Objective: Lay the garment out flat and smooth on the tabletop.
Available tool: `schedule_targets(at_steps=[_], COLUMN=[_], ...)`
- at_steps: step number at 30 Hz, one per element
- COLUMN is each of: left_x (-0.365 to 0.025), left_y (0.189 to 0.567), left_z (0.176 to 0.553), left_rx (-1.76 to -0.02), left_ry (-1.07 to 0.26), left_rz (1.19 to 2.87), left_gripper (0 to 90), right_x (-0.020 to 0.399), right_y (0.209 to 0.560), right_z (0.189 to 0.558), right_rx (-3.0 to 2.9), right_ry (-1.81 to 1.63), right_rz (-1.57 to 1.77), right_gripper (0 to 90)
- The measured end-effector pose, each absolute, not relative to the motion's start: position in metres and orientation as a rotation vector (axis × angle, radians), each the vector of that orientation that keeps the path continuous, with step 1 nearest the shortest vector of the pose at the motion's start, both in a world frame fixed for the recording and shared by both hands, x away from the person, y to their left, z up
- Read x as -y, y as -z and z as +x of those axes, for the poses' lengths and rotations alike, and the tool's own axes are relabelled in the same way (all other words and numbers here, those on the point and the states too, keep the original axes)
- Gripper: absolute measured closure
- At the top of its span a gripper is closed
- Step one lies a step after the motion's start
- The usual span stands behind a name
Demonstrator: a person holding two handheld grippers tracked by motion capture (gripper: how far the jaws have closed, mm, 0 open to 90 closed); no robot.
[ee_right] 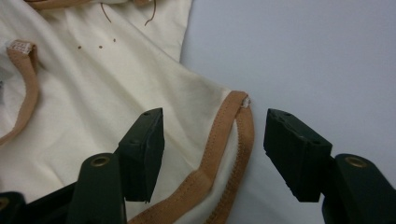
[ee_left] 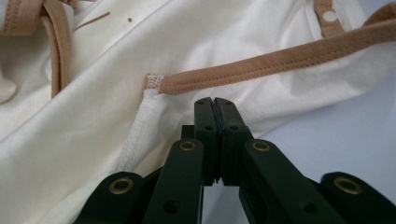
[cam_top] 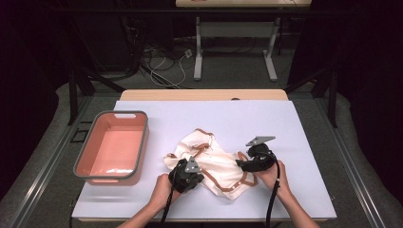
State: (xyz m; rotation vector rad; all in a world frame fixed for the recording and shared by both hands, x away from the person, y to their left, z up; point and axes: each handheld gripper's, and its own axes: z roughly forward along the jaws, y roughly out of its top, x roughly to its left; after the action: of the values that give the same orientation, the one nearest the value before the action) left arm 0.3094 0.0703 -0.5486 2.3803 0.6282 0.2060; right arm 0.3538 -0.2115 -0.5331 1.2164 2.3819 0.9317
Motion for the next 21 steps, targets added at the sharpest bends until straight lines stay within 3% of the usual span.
schedule_targets(at_steps=[21], left_x=[-0.106], left_y=[0.543], left_z=[0.296], left_rx=[-0.584], left_ry=[-0.196], left_rz=[2.424], left_gripper=[88.9], right_x=[0.212], right_y=[0.535], right_z=[0.354], right_rx=[-2.381], right_ry=[-0.934], right_rz=[1.230], right_gripper=[38.2])
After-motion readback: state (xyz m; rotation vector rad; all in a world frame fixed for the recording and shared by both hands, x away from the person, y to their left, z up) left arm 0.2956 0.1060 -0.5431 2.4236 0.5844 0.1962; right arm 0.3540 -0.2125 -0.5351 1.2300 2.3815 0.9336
